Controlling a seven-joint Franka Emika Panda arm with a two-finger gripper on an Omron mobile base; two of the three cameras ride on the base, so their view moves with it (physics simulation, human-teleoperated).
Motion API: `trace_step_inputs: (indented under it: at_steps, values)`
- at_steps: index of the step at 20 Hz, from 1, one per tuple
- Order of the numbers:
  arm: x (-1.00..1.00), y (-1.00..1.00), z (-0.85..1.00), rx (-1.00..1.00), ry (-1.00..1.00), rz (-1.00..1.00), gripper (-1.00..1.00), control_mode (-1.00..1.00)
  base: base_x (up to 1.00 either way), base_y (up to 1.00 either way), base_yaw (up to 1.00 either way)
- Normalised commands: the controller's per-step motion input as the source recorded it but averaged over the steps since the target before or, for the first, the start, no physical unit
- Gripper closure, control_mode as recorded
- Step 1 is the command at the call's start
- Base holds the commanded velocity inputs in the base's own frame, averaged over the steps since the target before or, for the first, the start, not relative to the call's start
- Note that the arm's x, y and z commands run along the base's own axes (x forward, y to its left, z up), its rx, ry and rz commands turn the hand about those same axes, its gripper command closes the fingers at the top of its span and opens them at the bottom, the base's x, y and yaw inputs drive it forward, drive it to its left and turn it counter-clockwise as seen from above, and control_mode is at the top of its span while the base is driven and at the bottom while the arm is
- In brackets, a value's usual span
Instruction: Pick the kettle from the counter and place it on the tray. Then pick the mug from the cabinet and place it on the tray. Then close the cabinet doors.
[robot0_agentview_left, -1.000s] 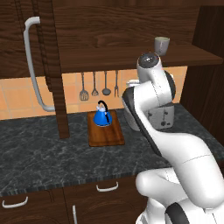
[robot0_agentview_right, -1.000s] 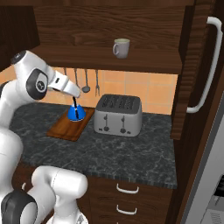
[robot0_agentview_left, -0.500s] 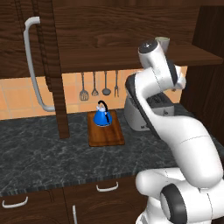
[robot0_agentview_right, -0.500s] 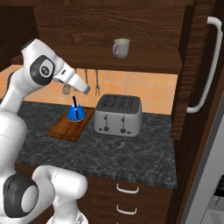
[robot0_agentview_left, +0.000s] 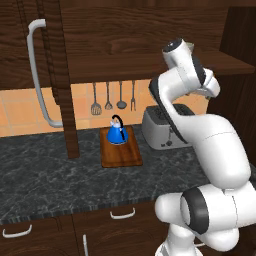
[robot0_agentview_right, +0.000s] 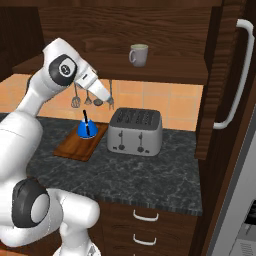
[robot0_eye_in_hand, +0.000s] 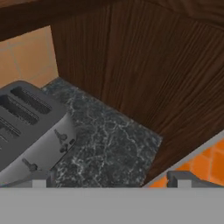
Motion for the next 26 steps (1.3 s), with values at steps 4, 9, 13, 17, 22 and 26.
trace_step_inputs:
  at_steps: [4,9,13,17,22,26]
  values:
    - [-0.15,-0.04,0.48,0.10,0.00,0.00,-1.00,-1.00,0.00,0.00,0.00]
    - [-0.04,-0.03,0.35,0.06,-0.16,0.00,-1.00,-1.00,0.00,0.00,0.00]
    - [0.15,-0.01,0.12,0.00,-0.34,0.07,-1.00,-1.00,0.00,0.00,0.00]
    - [0.09,0.00,0.00,-0.02,-0.43,0.21,-1.00,-1.00,0.00,0.00,0.00]
    - [0.17,-0.02,0.24,-0.08,-0.13,0.21,-1.00,-1.00,0.00,0.00,0.00]
    - [0.32,-0.06,0.25,-0.06,-0.01,0.27,-1.00,-1.00,0.00,0.00,0.00]
